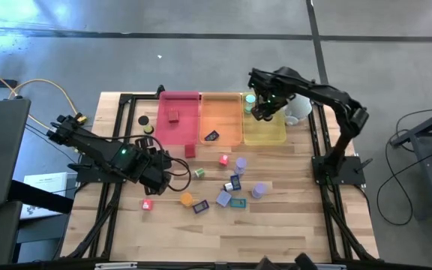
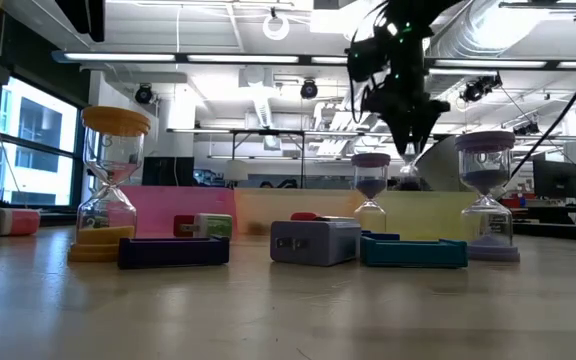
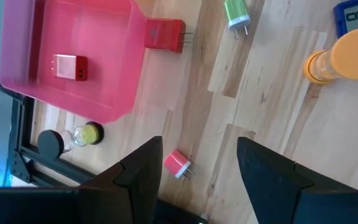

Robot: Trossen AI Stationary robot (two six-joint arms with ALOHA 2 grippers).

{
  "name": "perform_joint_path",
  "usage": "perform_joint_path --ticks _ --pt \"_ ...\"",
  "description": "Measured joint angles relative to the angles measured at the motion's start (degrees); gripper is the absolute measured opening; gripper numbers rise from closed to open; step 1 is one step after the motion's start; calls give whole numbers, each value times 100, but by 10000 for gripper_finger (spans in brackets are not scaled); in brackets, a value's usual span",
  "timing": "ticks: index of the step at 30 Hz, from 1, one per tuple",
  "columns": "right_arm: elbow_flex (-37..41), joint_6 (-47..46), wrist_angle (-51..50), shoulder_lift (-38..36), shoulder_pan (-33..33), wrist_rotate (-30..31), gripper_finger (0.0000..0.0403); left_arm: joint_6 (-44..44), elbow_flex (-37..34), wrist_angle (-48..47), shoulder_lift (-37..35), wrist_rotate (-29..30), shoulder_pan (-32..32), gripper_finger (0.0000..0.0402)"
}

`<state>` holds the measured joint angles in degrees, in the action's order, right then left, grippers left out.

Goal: Pick & Place Office items
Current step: Put the right black hourglass into the yellow bin

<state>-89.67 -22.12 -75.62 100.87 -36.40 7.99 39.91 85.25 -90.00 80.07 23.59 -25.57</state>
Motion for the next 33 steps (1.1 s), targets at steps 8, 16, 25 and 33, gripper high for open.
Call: perform_joint_path --ticks 8,16,25,33 --pt "6 357 270 101 -180 28 196 389 -4 -1 0 0 -163 197" --pt "496 457 559 101 -280 -31 196 623 -4 -1 0 2 -165 197" --pt "1216 524 1229 103 -226 -104 196 707 -4 27 0 76 -109 197" --pt "1482 546 1428 100 -241 -331 210 707 -4 87 0 75 -69 197"
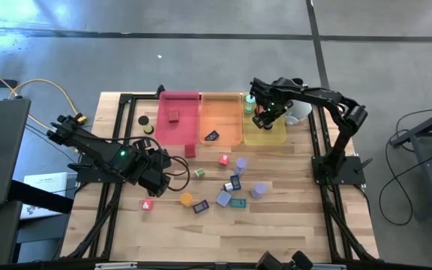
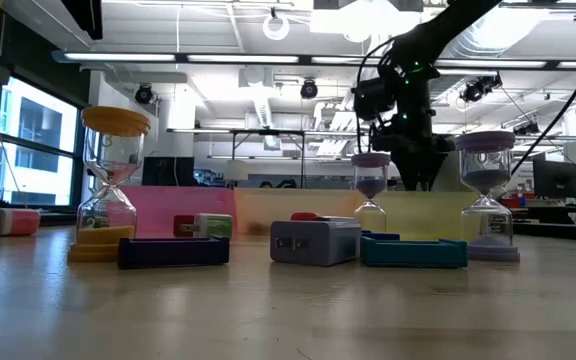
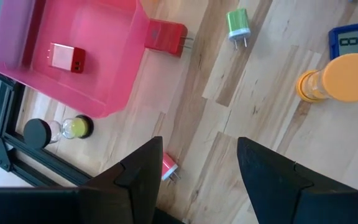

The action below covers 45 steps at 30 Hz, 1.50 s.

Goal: Pick & Place Office items
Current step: Put the right black hourglass into the yellow bin, then put the pink and white charger adapter into the pink bin

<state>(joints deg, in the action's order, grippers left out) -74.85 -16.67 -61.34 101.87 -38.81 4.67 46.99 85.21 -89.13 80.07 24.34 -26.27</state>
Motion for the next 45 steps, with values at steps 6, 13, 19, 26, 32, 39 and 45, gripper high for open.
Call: perform_joint_path --ticks 6,13,19,26,32,39,45 --pt "83 -2 79 -5 2 -16 210 -1 0 54 0 2 1 197" --pt "83 -2 92 -5 6 -16 207 7 0 95 0 4 0 197" --pt "83 -140 70 -34 7 115 244 46 0 94 0 6 -30 197" --pt "81 -108 71 -396 33 91 279 65 0 93 0 6 -30 197" --pt "81 -107 -35 -908 61 72 298 65 0 108 0 10 -27 197" --pt "-6 -572 -55 -1850 211 -98 304 -104 -2 104 0 16 -26 197" --pt "-63 -913 223 -2832 607 -448 303 -259 -2 1 0 -304 -21 197"
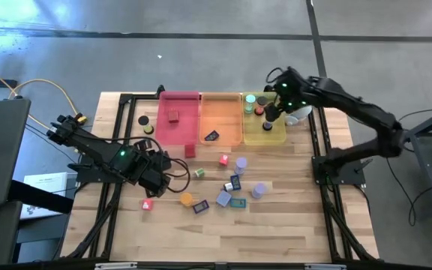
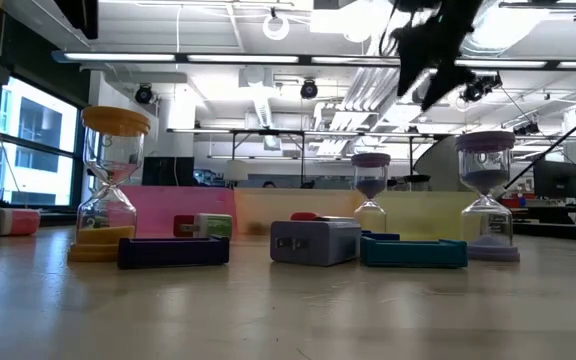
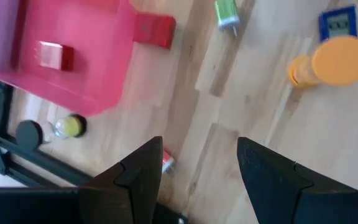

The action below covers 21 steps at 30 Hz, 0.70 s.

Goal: Pick & Place Office items
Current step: Put the pink and white charger adapter into the pink bin

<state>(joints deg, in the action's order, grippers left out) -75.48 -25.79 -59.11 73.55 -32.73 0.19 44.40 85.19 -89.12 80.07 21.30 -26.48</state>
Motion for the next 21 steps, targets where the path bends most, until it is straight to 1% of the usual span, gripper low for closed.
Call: perform_joint_path --ticks 2,5,9,11,17,21 --pt "0 -259 165 -271 209 -83 303 40 0 -67 -4 -225 0 197" --pt "0 -447 407 -606 595 -124 305 102 0 -98 -25 -791 0 197" --pt "0 -590 664 -894 1113 -17 306 692 0 -105 -66 -1279 16 197" --pt "0 -748 753 -963 1395 133 306 1114 0 -81 -66 -1369 61 197" --pt "0 -896 787 -930 2150 692 306 2672 -20 -85 -115 -1356 257 197" --pt "2 -897 795 -792 2547 877 306 2934 -284 -79 -257 -1354 319 197"
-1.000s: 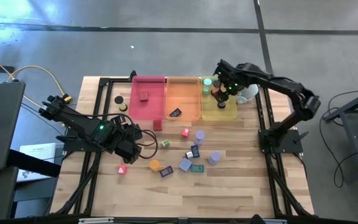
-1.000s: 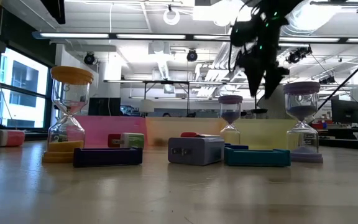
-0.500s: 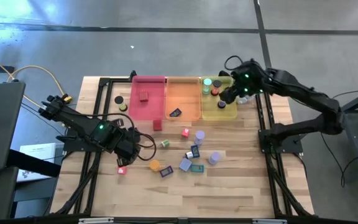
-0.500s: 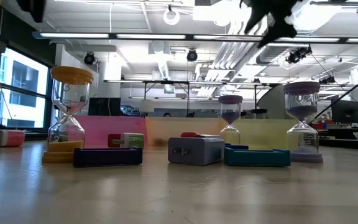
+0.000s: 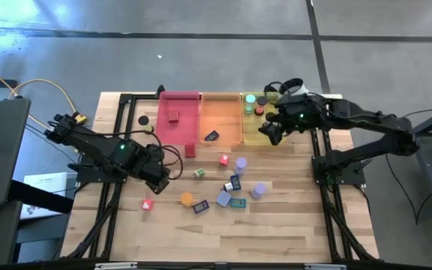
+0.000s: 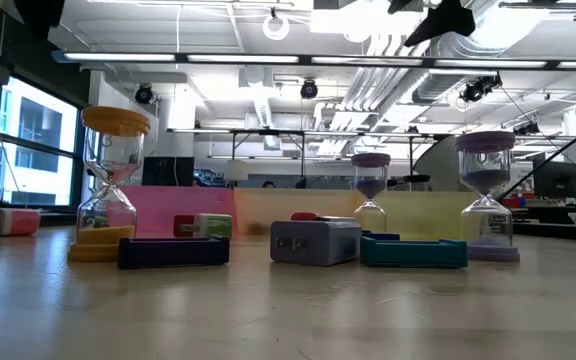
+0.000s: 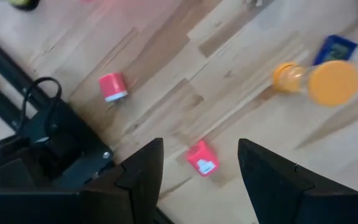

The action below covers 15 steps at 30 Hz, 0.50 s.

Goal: Pick & Place Office items
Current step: Put the pink and white charger adapter into the pink bin

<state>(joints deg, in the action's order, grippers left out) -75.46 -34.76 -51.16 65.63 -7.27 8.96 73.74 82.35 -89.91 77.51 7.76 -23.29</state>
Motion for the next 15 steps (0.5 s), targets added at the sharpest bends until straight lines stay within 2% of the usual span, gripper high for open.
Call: perform_joint_path --ticks 9,15 --pt "3 -2 17 121 771 10 306 -16 -1422 -23 -792 23 67 197" --pt "4 -2 12 132 1134 12 306 -504 -1766 -4 -930 605 336 197"
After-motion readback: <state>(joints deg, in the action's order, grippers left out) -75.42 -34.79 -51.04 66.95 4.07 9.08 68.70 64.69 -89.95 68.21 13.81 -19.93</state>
